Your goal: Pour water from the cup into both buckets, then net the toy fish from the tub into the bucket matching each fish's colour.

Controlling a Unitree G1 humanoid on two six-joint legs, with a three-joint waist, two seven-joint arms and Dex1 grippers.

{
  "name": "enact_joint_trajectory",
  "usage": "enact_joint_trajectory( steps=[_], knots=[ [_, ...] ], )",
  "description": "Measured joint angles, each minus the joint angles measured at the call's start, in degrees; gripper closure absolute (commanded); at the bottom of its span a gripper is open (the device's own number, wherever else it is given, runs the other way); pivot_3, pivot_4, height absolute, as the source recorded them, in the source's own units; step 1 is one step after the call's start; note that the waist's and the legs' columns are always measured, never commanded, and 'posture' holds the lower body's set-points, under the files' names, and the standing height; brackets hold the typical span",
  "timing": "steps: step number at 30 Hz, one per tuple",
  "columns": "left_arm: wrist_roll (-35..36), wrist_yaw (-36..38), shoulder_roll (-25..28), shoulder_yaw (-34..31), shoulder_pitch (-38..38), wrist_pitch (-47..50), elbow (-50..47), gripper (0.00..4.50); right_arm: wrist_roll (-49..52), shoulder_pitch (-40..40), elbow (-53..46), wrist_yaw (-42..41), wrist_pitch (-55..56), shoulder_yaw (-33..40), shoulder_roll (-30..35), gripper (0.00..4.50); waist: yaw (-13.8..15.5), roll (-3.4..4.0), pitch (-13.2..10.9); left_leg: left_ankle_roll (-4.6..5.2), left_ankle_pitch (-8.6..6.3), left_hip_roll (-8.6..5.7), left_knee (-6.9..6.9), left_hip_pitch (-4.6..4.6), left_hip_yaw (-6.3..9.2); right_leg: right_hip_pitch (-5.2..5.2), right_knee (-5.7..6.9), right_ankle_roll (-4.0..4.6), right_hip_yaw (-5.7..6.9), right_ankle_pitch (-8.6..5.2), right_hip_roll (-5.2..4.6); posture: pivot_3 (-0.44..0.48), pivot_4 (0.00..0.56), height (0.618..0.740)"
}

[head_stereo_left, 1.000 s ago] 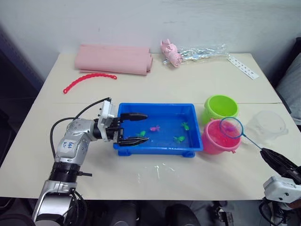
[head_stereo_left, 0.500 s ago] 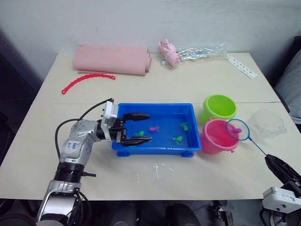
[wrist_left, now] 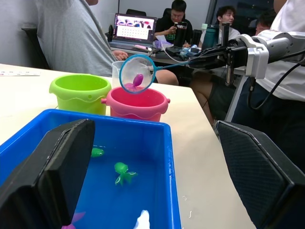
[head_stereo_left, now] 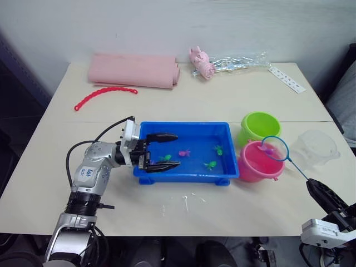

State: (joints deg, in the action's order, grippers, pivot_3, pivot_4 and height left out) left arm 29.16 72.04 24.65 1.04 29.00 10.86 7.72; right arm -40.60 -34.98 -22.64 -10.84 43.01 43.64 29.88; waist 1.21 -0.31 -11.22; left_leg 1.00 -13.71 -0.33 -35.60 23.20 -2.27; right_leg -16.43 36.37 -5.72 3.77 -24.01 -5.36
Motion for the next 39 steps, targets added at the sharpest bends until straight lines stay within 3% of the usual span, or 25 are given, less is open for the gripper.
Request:
enact_joint_trajectory(
  steps=[6,9,16,21,24,29,34,39],
  knots=[
    [-0.01,0.04,-0.02,0.01,0.00,-0.10,0.00,0.04,-0.30,0.45,0.10,0.49,-1.60,-0.24,1.81,4.50,-0.01,0.00,0.00,0.00,0.00,0.00,0.00,0.00,0.00,-0.02,0.04,0.00,0.00,0.00,0.00,0.000,0.150,0.740],
    [-0.01,-0.04,0.02,-0.05,-0.02,-0.13,0.00,0.04,4.71,-0.31,0.68,-0.33,-2.98,-0.72,1.94,4.50,0.03,0.00,0.00,0.01,0.00,0.00,0.00,0.00,0.00,-0.02,0.05,0.00,0.00,0.00,0.00,0.000,0.150,0.740],
    [0.09,-0.24,3.31,-3.07,-2.18,-0.19,-0.31,0.04,42.08,-3.98,-3.11,-14.77,-13.89,-9.13,9.06,4.50,-1.10,0.00,0.00,0.09,0.03,0.02,-0.02,-0.02,-0.01,-0.01,0.13,0.00,0.02,0.00,-0.04,0.000,0.150,0.740],
    [0.83,-1.28,7.33,-7.93,-5.52,0.07,-0.71,0.04,70.91,1.07,-11.09,-23.21,-33.30,-12.10,17.74,4.50,-1.31,-0.02,0.00,0.11,0.03,0.08,-0.01,-0.03,0.07,-0.01,0.15,0.00,0.08,0.00,-0.02,0.000,0.150,0.740],
    [0.98,-1.90,10.11,-11.47,-8.73,-0.12,-1.49,0.04,81.32,7.28,-12.41,-27.55,-45.61,-16.74,24.45,4.50,-1.27,-0.07,0.00,0.17,-0.01,0.06,-0.05,0.02,0.07,0.00,0.09,0.00,0.10,0.01,-0.06,0.000,0.150,0.740],
    [1.15,-2.89,13.02,-15.55,-14.14,-0.23,-3.80,0.04,85.08,26.94,-10.14,-28.07,-59.43,-28.48,28.19,4.50,-1.41,-0.14,-0.03,0.20,-0.05,0.07,-0.20,0.05,0.10,-0.01,0.09,0.00,0.11,0.01,-0.11,0.000,0.150,0.740],
    [1.69,-4.32,14.81,-18.04,-19.43,0.92,-8.52,0.04,78.80,46.06,-3.26,-27.54,-68.70,-41.98,26.14,4.50,-1.09,-0.15,-0.11,0.19,-0.13,0.04,-0.24,0.26,0.16,-0.13,0.04,0.00,0.19,0.01,-0.15,0.000,0.150,0.740],
    [2.79,-6.41,14.76,-18.18,-21.71,2.40,-13.87,0.04,65.29,52.36,5.44,-29.61,-65.14,-48.92,25.25,4.50,-1.26,-0.15,-0.11,0.25,-0.16,0.02,-0.29,0.33,0.12,-0.14,0.02,-0.01,0.21,0.01,-0.16,0.000,0.150,0.740]
  ],
)
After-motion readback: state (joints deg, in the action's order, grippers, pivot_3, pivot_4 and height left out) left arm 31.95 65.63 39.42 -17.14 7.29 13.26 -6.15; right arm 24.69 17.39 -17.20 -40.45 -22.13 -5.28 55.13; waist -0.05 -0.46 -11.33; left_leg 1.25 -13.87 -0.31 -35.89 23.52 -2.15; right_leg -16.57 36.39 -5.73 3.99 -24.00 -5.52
